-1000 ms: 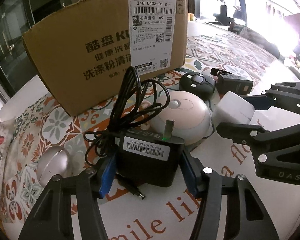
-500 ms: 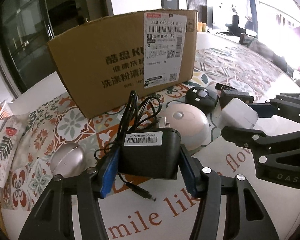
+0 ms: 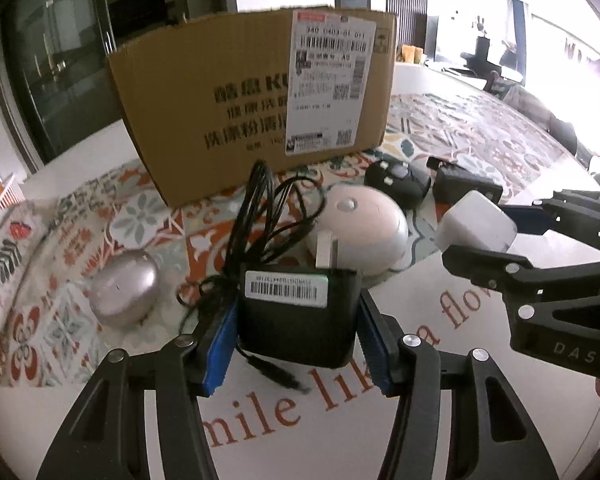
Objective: Organize rigid objects
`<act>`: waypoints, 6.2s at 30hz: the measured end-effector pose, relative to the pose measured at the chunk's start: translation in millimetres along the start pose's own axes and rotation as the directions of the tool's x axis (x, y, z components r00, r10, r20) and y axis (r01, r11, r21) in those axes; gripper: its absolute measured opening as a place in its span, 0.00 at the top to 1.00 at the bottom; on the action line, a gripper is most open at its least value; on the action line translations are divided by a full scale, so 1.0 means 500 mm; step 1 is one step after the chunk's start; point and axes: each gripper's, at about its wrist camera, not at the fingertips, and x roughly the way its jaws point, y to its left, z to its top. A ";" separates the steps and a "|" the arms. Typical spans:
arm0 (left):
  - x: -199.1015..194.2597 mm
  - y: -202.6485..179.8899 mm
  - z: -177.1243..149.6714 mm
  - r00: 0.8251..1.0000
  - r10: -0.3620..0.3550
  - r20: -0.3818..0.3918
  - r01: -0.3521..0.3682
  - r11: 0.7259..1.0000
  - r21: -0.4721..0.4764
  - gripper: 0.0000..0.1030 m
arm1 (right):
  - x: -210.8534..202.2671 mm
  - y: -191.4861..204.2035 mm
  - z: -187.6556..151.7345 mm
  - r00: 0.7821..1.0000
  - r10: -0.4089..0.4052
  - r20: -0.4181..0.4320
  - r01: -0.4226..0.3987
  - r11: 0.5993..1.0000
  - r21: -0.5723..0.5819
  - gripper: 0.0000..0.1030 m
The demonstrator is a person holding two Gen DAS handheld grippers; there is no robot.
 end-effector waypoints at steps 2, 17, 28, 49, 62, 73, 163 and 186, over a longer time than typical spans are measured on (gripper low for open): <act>0.005 -0.001 -0.005 1.000 -0.007 -0.010 0.006 1.000 -0.001 0.47 | 0.003 0.002 -0.004 1.000 -0.002 -0.006 0.002 1.000 -0.008 0.54; 0.032 -0.003 0.001 0.998 -0.063 -0.025 0.063 0.998 -0.011 0.39 | 0.016 -0.001 -0.010 0.999 0.001 -0.032 -0.001 1.000 -0.008 0.54; 0.047 0.007 0.010 0.998 -0.059 -0.018 0.059 0.998 -0.030 0.47 | 0.025 -0.004 -0.003 0.999 -0.001 -0.038 0.001 1.000 -0.002 0.54; -0.087 0.014 0.072 0.997 0.036 0.075 -0.033 0.998 -0.050 0.47 | -0.071 0.006 0.049 0.997 0.020 0.071 -0.020 1.000 -0.010 0.54; -0.189 0.055 0.171 0.984 0.093 0.152 -0.073 0.989 -0.127 0.47 | -0.167 0.003 0.142 0.975 0.028 0.218 -0.033 0.999 0.017 0.54; -0.237 0.084 0.270 0.971 0.119 0.208 -0.091 0.986 -0.141 0.47 | -0.202 -0.019 0.245 0.956 0.024 0.291 -0.044 0.997 0.060 0.54; -0.223 0.177 0.242 0.929 0.368 0.023 -0.344 0.888 -0.306 0.00 | -0.144 0.017 0.298 0.976 -0.008 0.219 0.003 1.000 0.021 0.19; -0.193 0.126 0.081 0.920 0.390 -0.050 -0.384 0.865 -0.324 0.00 | -0.076 0.051 0.150 0.985 0.125 0.122 -0.123 0.992 -0.024 0.19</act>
